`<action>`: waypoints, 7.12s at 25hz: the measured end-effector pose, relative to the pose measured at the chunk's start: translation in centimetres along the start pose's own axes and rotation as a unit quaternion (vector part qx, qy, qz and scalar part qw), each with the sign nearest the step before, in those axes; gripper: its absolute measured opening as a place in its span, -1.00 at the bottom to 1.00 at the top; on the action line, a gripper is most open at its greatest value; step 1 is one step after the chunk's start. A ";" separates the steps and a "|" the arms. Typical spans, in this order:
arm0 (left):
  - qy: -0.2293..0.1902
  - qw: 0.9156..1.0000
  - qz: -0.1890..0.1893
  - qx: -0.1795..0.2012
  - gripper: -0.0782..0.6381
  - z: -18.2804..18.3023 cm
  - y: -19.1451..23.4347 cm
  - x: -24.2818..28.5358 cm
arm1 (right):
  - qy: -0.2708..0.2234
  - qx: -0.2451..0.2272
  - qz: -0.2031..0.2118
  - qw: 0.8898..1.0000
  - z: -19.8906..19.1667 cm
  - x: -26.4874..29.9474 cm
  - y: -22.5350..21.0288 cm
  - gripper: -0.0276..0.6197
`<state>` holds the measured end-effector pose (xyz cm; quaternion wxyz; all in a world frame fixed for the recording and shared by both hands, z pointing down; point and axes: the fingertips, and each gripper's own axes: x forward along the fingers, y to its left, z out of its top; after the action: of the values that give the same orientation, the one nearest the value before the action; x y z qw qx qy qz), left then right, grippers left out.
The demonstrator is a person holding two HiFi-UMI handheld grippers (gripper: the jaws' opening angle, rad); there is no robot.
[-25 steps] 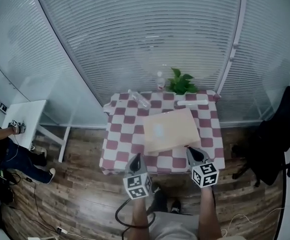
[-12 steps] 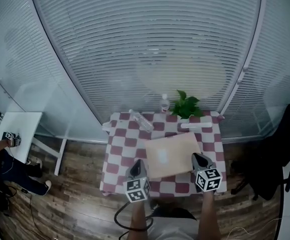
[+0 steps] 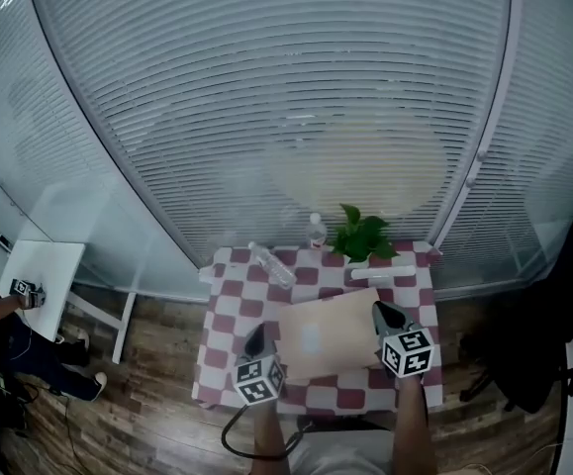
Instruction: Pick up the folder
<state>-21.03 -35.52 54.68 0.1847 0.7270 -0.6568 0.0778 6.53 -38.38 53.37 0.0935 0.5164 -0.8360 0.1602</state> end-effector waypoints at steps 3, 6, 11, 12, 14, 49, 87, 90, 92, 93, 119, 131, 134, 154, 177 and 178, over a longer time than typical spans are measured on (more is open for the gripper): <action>-0.001 1.000 0.009 -0.009 -0.76 -0.2 -0.6 0.5 | 0.002 0.004 0.003 1.000 -0.6 0.2 -1.6 -0.91; 0.012 1.000 0.008 -0.015 -0.76 -2.0 -1.3 0.9 | 0.020 0.008 0.013 1.000 -2.9 0.6 -2.7 -0.91; 0.017 1.000 0.005 -0.013 -0.76 -3.6 -1.5 1.7 | 0.018 0.027 0.038 0.999 -4.0 1.8 -4.9 -0.91; 0.022 1.000 0.006 -0.012 -0.76 -4.0 -1.5 1.9 | 0.014 0.035 0.026 0.999 -4.0 1.9 -5.8 -0.91; 0.033 0.999 0.006 -0.016 -0.76 -5.0 -1.5 2.2 | 0.010 0.048 0.012 0.999 -4.2 2.3 -7.1 -0.90; 0.204 0.964 -0.067 -0.156 0.20 -18.3 -0.9 9.2 | 0.237 0.166 0.138 0.947 -19.6 7.3 -6.1 0.30; 0.054 0.995 -0.069 -0.052 0.20 -7.5 -5.1 4.2 | 0.090 0.029 0.103 0.990 -9.6 4.0 -4.1 0.58; 0.025 0.996 -0.071 -0.045 0.20 -5.2 -5.6 3.4 | 0.064 0.012 0.103 0.993 -7.0 3.3 -3.8 0.57; 0.007 0.996 -0.074 -0.040 0.20 -3.7 -6.0 2.9 | 0.046 0.003 0.103 0.994 -5.3 2.7 -3.6 0.57; -0.002 0.996 -0.076 -0.037 0.20 -3.0 -6.2 2.6 | 0.038 -0.001 0.103 0.994 -4.5 2.4 -3.6 0.57; -0.122 0.985 -0.122 -0.012 0.20 6.9 -10.7 -1.0 | -0.079 -0.071 0.085 0.991 6.8 -3.7 -3.8 0.57; -0.169 0.975 -0.141 0.018 0.20 10.9 -12.6 -0.3 | -0.137 -0.089 0.069 0.984 10.7 -4.4 -5.0 0.57; -0.161 0.976 -0.145 0.017 0.20 10.4 -12.7 -0.6 | -0.134 -0.084 0.066 0.985 10.1 -4.7 -5.0 0.57; -0.164 0.975 -0.151 0.018 0.20 9.4 -13.2 -1.0 | -0.138 -0.094 0.053 0.985 9.1 -6.0 -5.0 0.57; -0.157 0.975 -0.155 0.014 0.20 8.7 -13.3 -0.7 | -0.129 -0.095 0.048 0.986 8.6 -6.1 -5.3 0.57; -0.156 0.975 -0.155 0.013 0.20 8.7 -13.2 -0.7 | -0.129 -0.095 0.048 0.986 8.6 -6.1 -5.2 0.57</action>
<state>-9.21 -37.17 44.27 0.0802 0.8253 -0.5559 -0.0577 14.01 -38.64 44.30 0.0260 0.4810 -0.8762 0.0162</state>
